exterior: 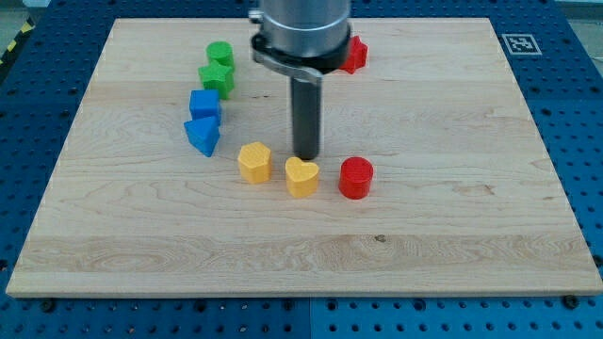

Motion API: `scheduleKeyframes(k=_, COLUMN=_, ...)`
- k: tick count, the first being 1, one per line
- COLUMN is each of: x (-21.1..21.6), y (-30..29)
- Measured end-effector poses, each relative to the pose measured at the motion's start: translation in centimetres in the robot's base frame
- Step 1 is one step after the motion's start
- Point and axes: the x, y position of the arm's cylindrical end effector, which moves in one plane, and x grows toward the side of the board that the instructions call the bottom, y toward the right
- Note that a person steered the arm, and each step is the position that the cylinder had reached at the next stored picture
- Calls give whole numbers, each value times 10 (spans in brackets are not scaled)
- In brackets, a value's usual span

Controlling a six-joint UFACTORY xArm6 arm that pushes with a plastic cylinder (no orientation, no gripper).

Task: Nudge red circle up a bit

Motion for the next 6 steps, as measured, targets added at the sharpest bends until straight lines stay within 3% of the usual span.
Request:
scheduleKeyframes(k=2, x=21, y=143)
scheduleKeyframes(k=3, x=55, y=170)
scheduleKeyframes(k=6, x=81, y=50)
